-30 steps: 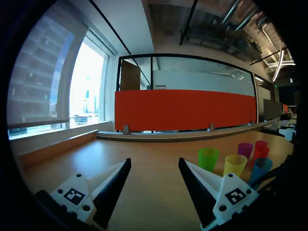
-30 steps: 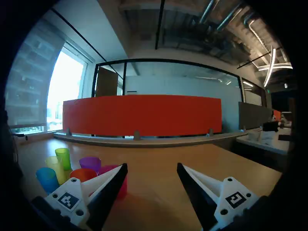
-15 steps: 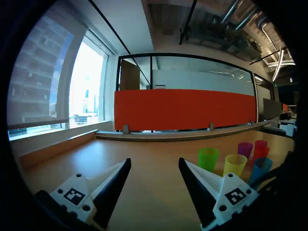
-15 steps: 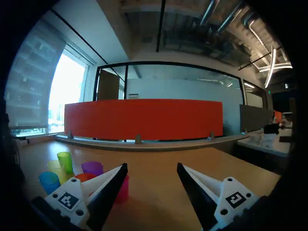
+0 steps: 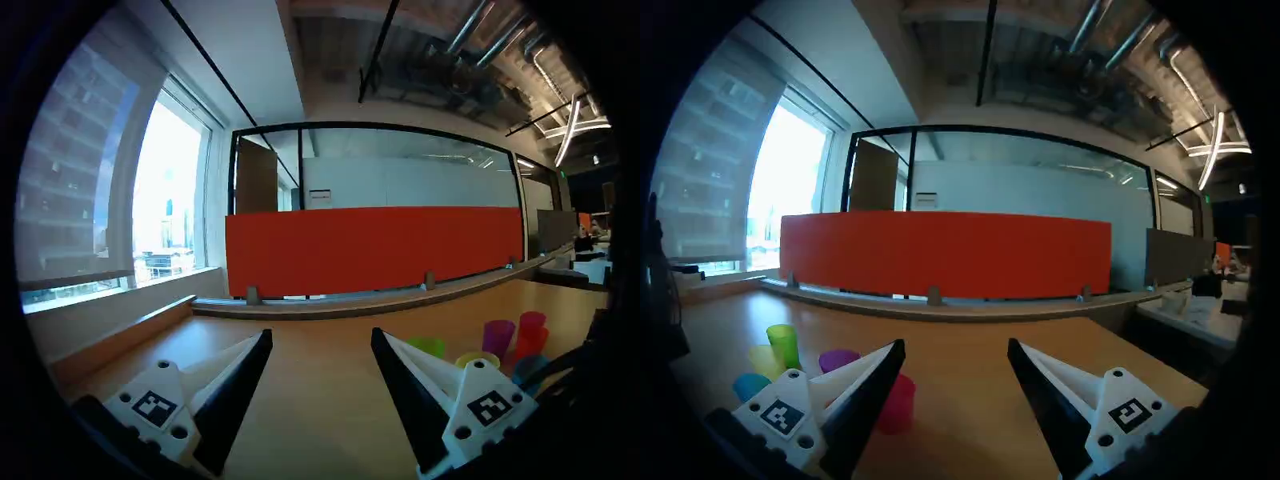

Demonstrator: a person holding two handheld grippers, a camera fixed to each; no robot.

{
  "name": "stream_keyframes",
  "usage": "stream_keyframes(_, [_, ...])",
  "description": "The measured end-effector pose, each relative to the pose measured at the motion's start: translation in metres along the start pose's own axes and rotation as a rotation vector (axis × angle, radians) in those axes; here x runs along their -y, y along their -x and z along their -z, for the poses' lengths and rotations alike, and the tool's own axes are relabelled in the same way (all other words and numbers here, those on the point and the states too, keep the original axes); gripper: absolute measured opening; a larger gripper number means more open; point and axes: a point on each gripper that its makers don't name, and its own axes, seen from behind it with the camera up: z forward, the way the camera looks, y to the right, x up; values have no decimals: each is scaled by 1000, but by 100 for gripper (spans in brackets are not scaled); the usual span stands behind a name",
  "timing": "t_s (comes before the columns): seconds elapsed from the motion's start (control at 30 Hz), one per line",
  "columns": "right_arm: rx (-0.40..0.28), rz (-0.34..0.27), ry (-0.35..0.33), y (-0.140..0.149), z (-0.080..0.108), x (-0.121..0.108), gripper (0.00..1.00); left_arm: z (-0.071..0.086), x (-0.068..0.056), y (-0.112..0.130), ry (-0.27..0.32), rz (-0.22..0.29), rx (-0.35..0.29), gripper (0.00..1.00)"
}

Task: Pour water

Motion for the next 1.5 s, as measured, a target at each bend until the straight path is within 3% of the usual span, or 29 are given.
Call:
stream_keyframes(0.3, [-12, 25, -13, -36, -1, 1, 100, -6, -1, -26, 34, 28, 2, 91])
stream_keyframes(0.5, [-17, 53, -45, -48, -1, 7, 99, -8, -1, -32, 55, 16, 8, 91])
stream_keyframes(1.17, [108, 156, -373, -48, 2, 74, 100, -13, -34, -38, 254, -62, 105, 91])
stream_keyframes(1.5, [153, 226, -493, -45, 6, 95, 100, -16, -50, -30, 342, -121, 162, 91])
